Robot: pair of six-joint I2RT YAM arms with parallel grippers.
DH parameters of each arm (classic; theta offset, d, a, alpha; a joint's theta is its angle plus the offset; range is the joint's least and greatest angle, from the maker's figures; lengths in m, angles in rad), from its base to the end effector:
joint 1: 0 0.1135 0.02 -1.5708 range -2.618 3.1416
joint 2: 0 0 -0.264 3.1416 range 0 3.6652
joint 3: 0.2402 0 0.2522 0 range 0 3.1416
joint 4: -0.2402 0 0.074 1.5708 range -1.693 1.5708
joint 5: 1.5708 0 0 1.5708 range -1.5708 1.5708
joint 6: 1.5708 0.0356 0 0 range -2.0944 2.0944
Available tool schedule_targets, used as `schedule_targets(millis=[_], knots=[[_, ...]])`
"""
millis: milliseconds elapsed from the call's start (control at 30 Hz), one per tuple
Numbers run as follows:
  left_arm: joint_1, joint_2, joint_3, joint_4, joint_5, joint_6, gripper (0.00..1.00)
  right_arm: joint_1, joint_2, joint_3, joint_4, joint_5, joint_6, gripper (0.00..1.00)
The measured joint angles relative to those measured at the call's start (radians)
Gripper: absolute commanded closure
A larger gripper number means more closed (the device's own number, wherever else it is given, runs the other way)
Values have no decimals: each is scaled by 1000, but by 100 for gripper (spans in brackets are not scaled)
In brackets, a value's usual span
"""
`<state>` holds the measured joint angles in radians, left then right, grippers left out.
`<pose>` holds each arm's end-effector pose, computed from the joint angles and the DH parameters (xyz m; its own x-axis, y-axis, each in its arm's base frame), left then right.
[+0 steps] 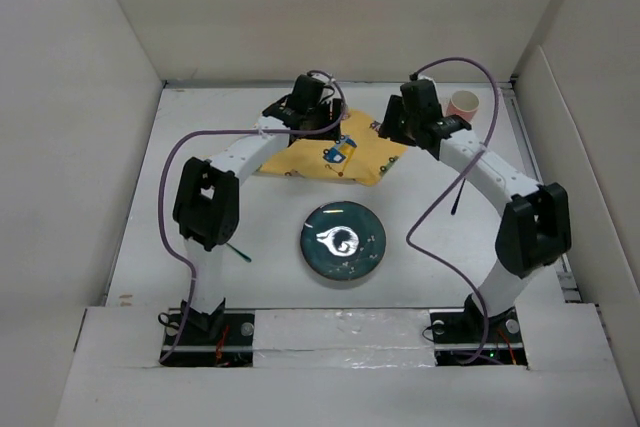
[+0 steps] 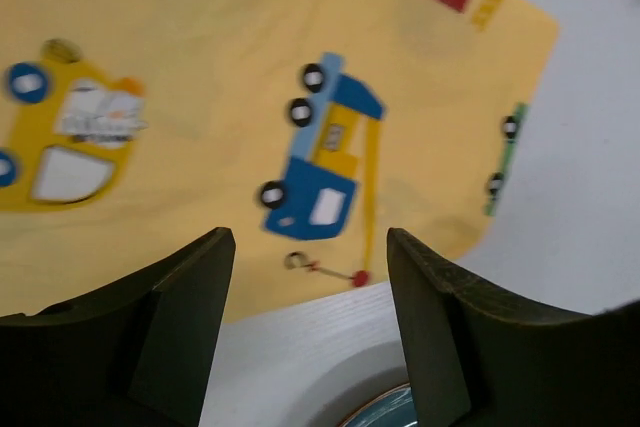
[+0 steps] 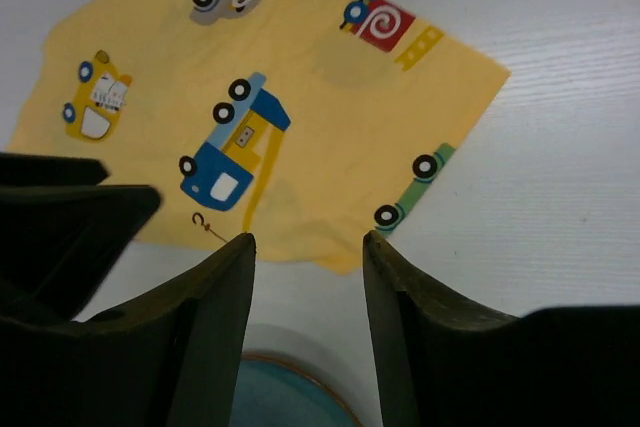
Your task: Set the dinner table for one person
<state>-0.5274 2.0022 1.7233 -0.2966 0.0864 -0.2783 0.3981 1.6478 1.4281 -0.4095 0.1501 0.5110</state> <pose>0.4082 -0.2413 0.2840 -0.6071 0.0369 -0.7937 0.4131 0.8680 -0.2756 0.3530 0.1427 0.3176 -0.6061 0.2697 -0.7483 0.0282 0.9475 0.3186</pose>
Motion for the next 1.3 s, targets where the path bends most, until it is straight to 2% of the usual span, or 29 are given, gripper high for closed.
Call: schedule_targets(millis=[133,333,367,400,500,633,733,967,1067,1100,1167,1233,1267,1300], knots=[[40,-75,-127,-12,-84,-16,42,-26,133,-13,-3,3,51,46],[85,-310,-397,2,-233,-71,42,-72,214,-41,-34,38,106,42],[92,-343,-435,8,-246,-84,39,-82,225,-33,-43,42,113,42],[106,-372,-472,16,-255,-97,32,-95,241,-18,-55,47,118,42],[175,-415,-576,43,-262,-135,25,-132,294,33,-76,61,126,41],[283,-399,-663,51,-233,-177,21,-172,365,104,-121,75,138,42],[341,-358,-669,75,-195,-207,21,-189,416,146,-148,71,150,42],[394,-231,-654,165,-116,-259,21,-195,536,291,-239,45,167,47],[394,-205,-621,206,-85,-282,28,-195,564,335,-264,33,171,58],[394,-201,-618,223,-77,-291,35,-195,566,339,-277,33,173,64],[393,-172,-595,232,-72,-303,39,-195,588,379,-287,29,177,68],[393,-150,-578,245,-68,-319,49,-195,605,403,-300,16,178,81],[393,-135,-569,249,-69,-325,59,-195,611,415,-307,6,179,90],[393,-127,-558,253,-67,-335,84,-196,619,428,-315,-1,182,100]])
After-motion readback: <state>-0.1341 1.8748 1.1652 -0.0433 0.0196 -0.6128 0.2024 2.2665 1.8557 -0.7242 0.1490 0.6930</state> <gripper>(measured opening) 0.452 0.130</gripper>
